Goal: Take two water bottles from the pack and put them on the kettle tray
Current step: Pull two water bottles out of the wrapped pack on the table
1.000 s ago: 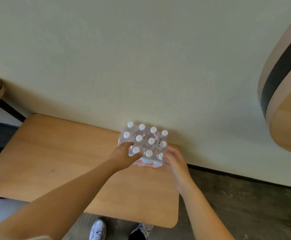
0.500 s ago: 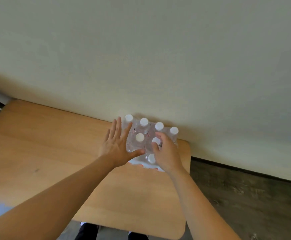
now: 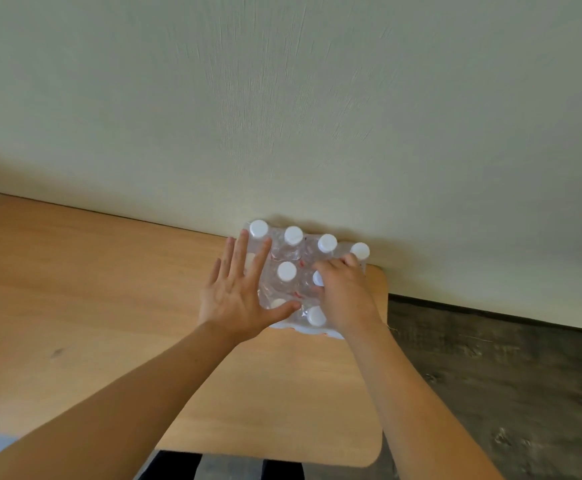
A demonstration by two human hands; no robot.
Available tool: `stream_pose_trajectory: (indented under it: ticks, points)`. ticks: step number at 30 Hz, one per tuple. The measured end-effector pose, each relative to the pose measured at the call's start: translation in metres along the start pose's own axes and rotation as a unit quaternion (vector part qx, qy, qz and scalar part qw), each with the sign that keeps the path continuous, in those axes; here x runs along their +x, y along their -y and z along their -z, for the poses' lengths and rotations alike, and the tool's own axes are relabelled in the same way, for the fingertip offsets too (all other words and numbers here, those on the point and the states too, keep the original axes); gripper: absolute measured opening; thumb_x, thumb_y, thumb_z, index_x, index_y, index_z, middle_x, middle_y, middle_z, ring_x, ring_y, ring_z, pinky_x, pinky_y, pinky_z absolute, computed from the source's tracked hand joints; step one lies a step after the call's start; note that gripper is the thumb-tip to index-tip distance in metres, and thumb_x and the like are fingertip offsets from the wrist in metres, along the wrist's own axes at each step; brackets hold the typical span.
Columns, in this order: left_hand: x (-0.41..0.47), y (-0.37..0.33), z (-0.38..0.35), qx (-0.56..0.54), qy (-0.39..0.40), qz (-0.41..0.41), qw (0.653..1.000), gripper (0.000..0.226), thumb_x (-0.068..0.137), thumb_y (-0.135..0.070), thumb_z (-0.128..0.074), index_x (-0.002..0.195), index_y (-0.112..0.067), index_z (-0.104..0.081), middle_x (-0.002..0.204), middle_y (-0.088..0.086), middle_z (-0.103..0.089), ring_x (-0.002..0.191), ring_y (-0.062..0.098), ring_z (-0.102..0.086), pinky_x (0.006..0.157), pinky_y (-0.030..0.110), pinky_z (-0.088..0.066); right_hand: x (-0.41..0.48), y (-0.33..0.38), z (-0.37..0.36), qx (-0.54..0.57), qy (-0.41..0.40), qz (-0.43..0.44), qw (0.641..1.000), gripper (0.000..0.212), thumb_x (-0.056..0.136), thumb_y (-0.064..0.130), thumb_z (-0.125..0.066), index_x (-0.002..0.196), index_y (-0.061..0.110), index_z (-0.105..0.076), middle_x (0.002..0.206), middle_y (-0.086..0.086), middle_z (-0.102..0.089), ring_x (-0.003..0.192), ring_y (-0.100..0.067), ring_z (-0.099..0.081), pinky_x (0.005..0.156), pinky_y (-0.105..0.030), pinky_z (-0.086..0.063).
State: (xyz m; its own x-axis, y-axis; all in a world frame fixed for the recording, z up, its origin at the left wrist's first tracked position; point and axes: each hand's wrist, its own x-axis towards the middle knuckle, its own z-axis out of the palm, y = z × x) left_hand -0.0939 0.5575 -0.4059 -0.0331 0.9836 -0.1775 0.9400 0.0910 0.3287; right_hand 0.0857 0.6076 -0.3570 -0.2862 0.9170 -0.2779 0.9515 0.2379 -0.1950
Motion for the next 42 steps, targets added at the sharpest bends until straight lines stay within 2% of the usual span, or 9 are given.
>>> stream_pose_trajectory:
  ticks: [8, 14, 19, 22, 27, 30, 36, 39, 42]
  points:
    - [-0.001, -0.002, -0.001, 0.003, -0.008, 0.006, 1.0, 0.121, 0.066, -0.097, -0.034, 0.162, -0.033, 0.003, 0.172, 0.008, 0.004, 0.158, 0.03, -0.003, 0.123, 0.048, -0.024, -0.011, 0.005, 0.006, -0.046, -0.026, 0.039, 0.998, 0.03, 0.088, 0.002, -0.068, 0.116, 0.012, -0.071, 0.108, -0.002, -0.072, 0.108, -0.023, -0.056, 0.096, -0.031, -0.045]
    - [0.0, -0.002, -0.002, 0.0, -0.019, 0.006, 1.0, 0.119, 0.066, -0.098, -0.028, 0.162, -0.033, 0.001, 0.172, 0.01, 0.0, 0.157, 0.031, -0.005, 0.122, 0.048, -0.025, -0.026, 0.011, 0.034, -0.068, -0.103, 0.065, 0.99, 0.035, 0.06, -0.005, -0.085, 0.091, 0.01, -0.075, 0.082, -0.002, -0.071, 0.084, -0.027, -0.063, 0.067, -0.034, -0.048]
    - [-0.001, -0.002, -0.003, -0.016, -0.023, 0.011, 1.0, 0.118, 0.067, -0.098, -0.028, 0.162, -0.034, -0.002, 0.172, 0.011, -0.002, 0.157, 0.036, -0.005, 0.119, 0.05, -0.029, -0.039, 0.017, 0.061, -0.03, -0.143, 0.103, 0.984, 0.013, 0.082, 0.005, -0.072, 0.095, 0.007, -0.071, 0.088, -0.004, -0.069, 0.088, -0.03, -0.06, 0.076, -0.041, -0.053]
    - [-0.002, -0.001, -0.004, -0.018, -0.024, 0.011, 0.999, 0.117, 0.067, -0.099, -0.026, 0.161, -0.037, 0.002, 0.172, 0.012, 0.0, 0.156, 0.039, -0.002, 0.12, 0.051, -0.028, -0.045, 0.026, 0.086, 0.0, -0.168, 0.1, 0.981, 0.029, 0.094, 0.023, -0.049, 0.107, 0.007, -0.07, 0.092, -0.003, -0.068, 0.093, -0.029, -0.057, 0.075, -0.043, -0.054]
    - [-0.003, -0.002, 0.0, -0.029, 0.02, 0.021, 0.999, 0.116, 0.066, -0.1, -0.027, 0.157, -0.041, 0.016, 0.17, 0.01, 0.017, 0.155, 0.038, 0.014, 0.123, 0.051, -0.018, -0.062, 0.035, 0.132, 0.086, -0.272, 0.104, 0.953, 0.029, 0.093, 0.014, -0.059, 0.118, 0.002, -0.068, 0.1, -0.008, -0.062, 0.095, -0.019, -0.049, 0.088, -0.013, -0.037]
    - [-0.006, -0.011, 0.014, -0.105, 0.028, 0.003, 0.994, 0.121, 0.064, -0.096, -0.041, 0.16, -0.036, 0.003, 0.171, 0.007, 0.014, 0.156, 0.033, 0.016, 0.124, 0.048, -0.014, -0.071, 0.037, 0.147, 0.177, -0.269, 0.062, 0.945, 0.033, 0.095, 0.02, -0.058, 0.126, 0.01, -0.065, 0.105, 0.015, -0.041, 0.083, -0.001, -0.043, 0.079, 0.009, -0.029]
    - [-0.017, -0.036, 0.052, -0.428, 0.012, -0.077, 0.9, 0.111, 0.064, -0.049, -0.09, 0.153, -0.037, -0.025, 0.167, 0.0, -0.026, 0.156, 0.018, -0.021, 0.124, 0.038, -0.024, -0.07, 0.049, 0.148, 0.213, -0.254, 0.043, 0.943, 0.032, 0.095, 0.024, -0.056, 0.123, 0.013, -0.066, 0.102, 0.008, -0.049, 0.074, 0.001, -0.041, 0.072, 0.004, -0.034]
    - [-0.022, -0.036, 0.063, -0.512, 0.038, -0.037, 0.857, 0.092, 0.062, -0.024, -0.098, 0.139, -0.034, -0.049, 0.13, -0.012, -0.068, 0.124, 0.003, -0.062, 0.099, 0.021, -0.05, -0.063, 0.057, 0.146, 0.242, -0.237, 0.049, 0.94, 0.03, 0.096, 0.027, -0.055, 0.123, 0.018, -0.066, 0.1, 0.008, -0.054, 0.077, 0.007, -0.052, 0.071, 0.002, -0.037]
    - [-0.035, -0.03, 0.066, -0.499, -0.005, -0.014, 0.866, 0.07, 0.064, -0.022, -0.096, 0.116, -0.045, -0.055, 0.106, -0.029, -0.073, 0.098, -0.009, -0.07, 0.078, 0.005, -0.052, -0.05, 0.061, 0.144, 0.29, -0.211, 0.069, 0.931, 0.029, 0.097, 0.03, -0.057, 0.123, 0.021, -0.066, 0.104, 0.006, -0.062, 0.091, 0.005, -0.059, 0.075, 0.002, -0.039]
